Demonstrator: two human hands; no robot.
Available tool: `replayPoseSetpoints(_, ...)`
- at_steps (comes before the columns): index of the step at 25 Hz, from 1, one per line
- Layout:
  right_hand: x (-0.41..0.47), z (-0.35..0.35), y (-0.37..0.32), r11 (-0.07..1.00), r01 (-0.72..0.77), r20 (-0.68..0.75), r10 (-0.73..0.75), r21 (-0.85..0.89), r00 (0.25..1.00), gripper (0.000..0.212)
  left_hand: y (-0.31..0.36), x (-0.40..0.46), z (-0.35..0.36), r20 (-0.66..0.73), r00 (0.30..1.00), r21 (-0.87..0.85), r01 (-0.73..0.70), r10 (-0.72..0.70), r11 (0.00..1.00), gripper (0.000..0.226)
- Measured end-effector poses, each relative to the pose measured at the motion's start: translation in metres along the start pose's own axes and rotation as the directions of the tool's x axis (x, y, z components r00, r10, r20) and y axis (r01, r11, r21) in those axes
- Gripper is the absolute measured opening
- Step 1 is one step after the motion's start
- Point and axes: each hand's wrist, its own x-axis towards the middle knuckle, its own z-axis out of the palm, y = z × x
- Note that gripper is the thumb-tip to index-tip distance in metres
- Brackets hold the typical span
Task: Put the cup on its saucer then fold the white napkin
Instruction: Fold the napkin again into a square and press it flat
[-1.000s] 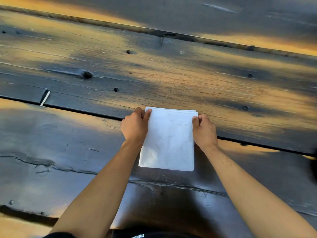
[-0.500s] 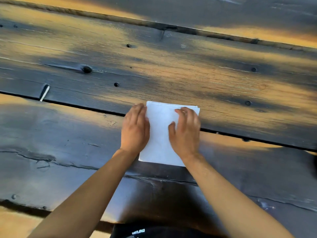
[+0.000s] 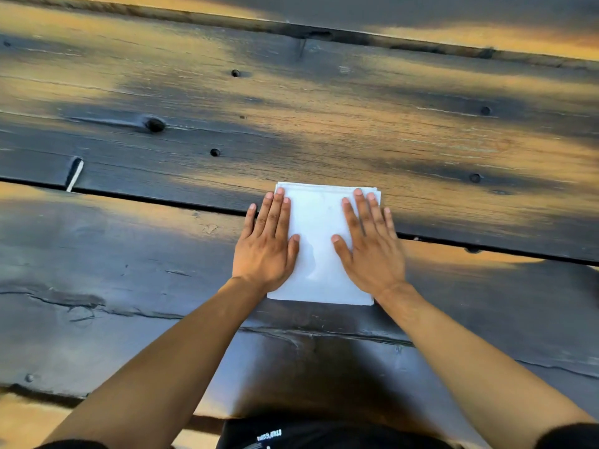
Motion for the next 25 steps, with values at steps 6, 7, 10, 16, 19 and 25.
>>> replayPoseSetpoints(6,-0.005,-0.019,-0.002,0.991,-0.132,0.059,0.131,0.001,0.990,0.075,0.001,0.000,-0.001,0.017,1.000,0.005,0.014,-0.014,1.000,0.071)
replayPoseSetpoints(7,-0.005,-0.022,-0.013,0.984,-0.176,0.034,0.175,0.023,0.984,0.074,0.002,0.000,-0.001,0.012,1.000,0.010,0.016,-0.016,1.000,0.071)
replayPoseSetpoints(10,0.005,-0.027,-0.063,0.985,-0.120,-0.037,0.125,0.124,0.991,0.069,0.003,0.000,-0.001,0.009,1.000,0.010,0.024,-0.024,1.000,0.070)
replayPoseSetpoints(16,0.020,-0.009,-0.078,0.989,0.091,0.024,-0.094,0.118,0.995,0.070,0.003,0.001,-0.003,0.036,0.999,0.008,0.013,-0.013,1.000,0.074)
replayPoseSetpoints(19,0.003,-0.002,-0.019,0.999,0.039,-0.010,-0.039,0.002,0.999,0.073,0.003,0.000,-0.003,0.037,0.999,0.015,0.007,-0.008,1.000,0.072)
replayPoseSetpoints(25,-0.003,-0.004,0.001,0.999,-0.044,0.019,0.044,-0.001,0.999,0.076,0.001,0.001,-0.001,0.060,0.998,0.019,0.019,-0.020,1.000,0.072)
